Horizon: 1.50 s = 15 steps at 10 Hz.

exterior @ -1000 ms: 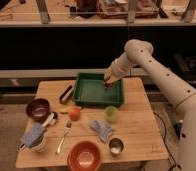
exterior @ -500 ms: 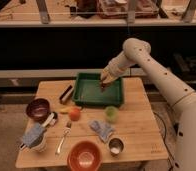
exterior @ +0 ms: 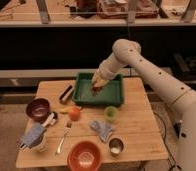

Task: Place grapes in plastic cup

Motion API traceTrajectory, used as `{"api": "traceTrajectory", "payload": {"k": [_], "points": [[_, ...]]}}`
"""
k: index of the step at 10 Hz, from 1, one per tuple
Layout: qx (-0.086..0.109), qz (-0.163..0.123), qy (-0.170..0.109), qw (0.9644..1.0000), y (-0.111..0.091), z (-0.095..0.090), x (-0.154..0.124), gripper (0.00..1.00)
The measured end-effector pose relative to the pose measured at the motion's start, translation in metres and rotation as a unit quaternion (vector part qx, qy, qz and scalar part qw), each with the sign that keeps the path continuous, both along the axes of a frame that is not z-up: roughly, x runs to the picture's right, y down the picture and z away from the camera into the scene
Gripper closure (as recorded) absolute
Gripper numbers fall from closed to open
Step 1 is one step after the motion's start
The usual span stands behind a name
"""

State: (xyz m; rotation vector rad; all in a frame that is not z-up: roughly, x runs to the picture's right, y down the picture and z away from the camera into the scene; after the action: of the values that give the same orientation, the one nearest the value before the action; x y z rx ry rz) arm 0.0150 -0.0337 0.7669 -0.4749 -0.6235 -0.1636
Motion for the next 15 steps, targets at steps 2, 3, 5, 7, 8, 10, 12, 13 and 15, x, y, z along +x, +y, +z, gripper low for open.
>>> {"api": "traceTrajectory", "payload": {"k": [2,3,5,7,8,10,12,13,15], "points": [[-0.015,0.022,0.011,0.9996,0.009,-0.006,0.023,1.0],[-0.024,0.035,0.015,0.999,0.014,-0.01,0.043,1.0],[-0.047,0.054,0.022,0.9972,0.027,-0.018,0.085,1.0],[-0.082,0.065,0.028,0.9941,0.053,-0.032,0.123,1.0],[-0.091,0.058,0.019,0.994,0.059,-0.036,0.13,1.0],[-0.091,0.029,-0.018,0.9952,0.064,-0.042,0.136,1.0],[-0.091,0.02,-0.03,0.9952,0.065,-0.044,0.136,1.0],[-0.091,0.019,-0.03,0.9952,0.065,-0.044,0.135,1.0],[-0.095,0.019,-0.024,0.995,0.066,-0.042,0.136,1.0]]}}
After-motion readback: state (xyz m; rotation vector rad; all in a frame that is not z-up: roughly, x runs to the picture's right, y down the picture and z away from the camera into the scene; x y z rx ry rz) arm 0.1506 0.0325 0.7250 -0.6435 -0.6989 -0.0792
